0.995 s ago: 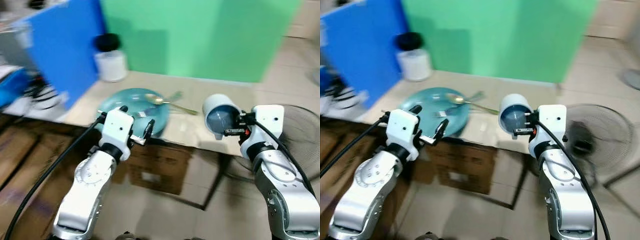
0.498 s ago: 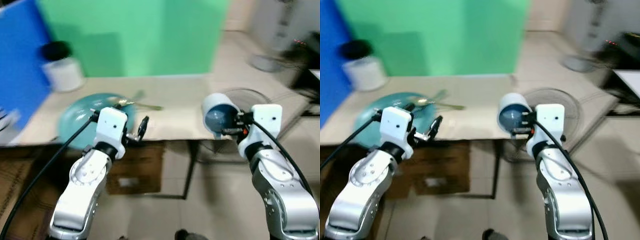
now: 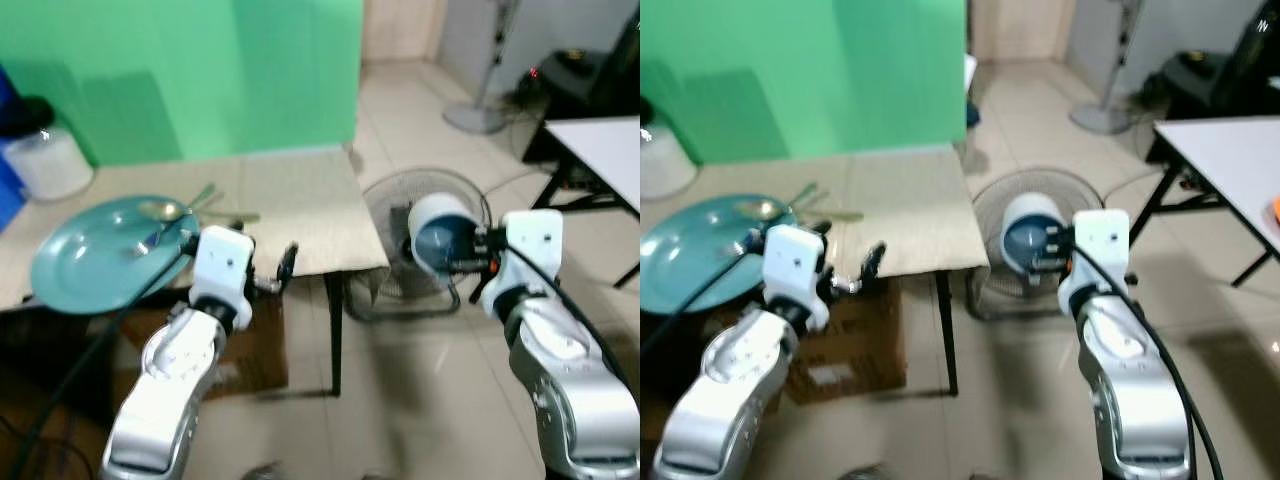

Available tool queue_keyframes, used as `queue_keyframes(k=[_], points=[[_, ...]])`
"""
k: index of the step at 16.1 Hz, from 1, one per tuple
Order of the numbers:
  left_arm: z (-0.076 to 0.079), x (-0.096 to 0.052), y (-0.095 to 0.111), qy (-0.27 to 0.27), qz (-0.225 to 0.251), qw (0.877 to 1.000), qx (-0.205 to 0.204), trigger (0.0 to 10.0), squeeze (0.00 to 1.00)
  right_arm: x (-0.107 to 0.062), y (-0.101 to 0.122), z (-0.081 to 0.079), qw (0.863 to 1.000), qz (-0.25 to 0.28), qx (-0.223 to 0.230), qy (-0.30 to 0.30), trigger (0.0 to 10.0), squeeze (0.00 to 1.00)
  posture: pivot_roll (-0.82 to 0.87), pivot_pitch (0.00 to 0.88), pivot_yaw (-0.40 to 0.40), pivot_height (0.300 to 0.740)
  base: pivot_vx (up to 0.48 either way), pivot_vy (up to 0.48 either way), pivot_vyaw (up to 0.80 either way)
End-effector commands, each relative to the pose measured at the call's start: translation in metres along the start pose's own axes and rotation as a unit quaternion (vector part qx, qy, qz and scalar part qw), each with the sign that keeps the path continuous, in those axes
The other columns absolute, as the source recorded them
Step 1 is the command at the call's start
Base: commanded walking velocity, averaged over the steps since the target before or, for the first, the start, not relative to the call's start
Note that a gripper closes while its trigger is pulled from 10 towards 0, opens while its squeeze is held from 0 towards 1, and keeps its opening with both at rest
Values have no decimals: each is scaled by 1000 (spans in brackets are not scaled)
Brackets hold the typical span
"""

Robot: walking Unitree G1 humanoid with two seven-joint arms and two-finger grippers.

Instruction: Setting the table

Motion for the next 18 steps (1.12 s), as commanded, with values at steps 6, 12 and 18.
queue_keyframes(k=[6,12,18], points=[[-5,-3,-1,11,-4,1000,1,10000,0,0,-2,4,1000,-11,0,-19,10000,0,125,0,-3,740,0,0,-788],[-1,3,-3,-3,-8,1000,12,10000,0,-7,-3,11,999,-13,2,-47,10000,0,89,0,35,740,0,0,-777],[2,11,1,-11,10,1000,5,10000,0,-9,-1,16,998,-6,-3,-65,10000,0,64,0,60,740,0,0,-776]])
Point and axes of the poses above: a point about 5 cm out from each wrist's last joint towards the gripper, its own x axis pointing out of the wrist towards the gripper, its own y axis along the axis of the wrist's last joint, z = x × y, the point moved 3 cm from there along x, pointing out of the wrist towards the gripper, and after that the axes turned 14 degrees about x, right-handed, at the moved point
